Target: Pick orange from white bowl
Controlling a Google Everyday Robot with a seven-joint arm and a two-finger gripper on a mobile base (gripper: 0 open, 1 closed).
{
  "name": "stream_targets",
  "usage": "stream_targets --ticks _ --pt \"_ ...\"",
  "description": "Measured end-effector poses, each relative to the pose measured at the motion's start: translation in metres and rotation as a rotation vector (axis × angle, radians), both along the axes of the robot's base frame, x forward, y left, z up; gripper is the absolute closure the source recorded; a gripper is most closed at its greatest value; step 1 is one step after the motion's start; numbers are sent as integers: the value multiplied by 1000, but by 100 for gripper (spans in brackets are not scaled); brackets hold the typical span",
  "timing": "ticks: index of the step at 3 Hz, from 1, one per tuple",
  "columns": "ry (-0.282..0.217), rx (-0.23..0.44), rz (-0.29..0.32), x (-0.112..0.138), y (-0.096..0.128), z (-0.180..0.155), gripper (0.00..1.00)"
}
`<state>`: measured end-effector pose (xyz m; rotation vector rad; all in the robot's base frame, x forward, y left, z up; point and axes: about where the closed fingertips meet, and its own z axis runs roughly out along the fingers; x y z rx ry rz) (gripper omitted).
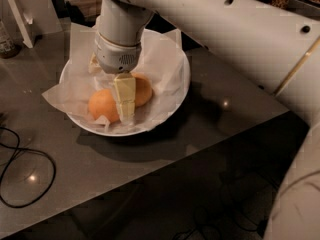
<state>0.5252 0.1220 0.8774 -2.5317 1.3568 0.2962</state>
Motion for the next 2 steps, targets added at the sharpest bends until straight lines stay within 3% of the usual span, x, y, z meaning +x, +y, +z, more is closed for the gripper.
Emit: stream_targets --ticks 2 --pt "-69 55 39 -2 27 -8 35"
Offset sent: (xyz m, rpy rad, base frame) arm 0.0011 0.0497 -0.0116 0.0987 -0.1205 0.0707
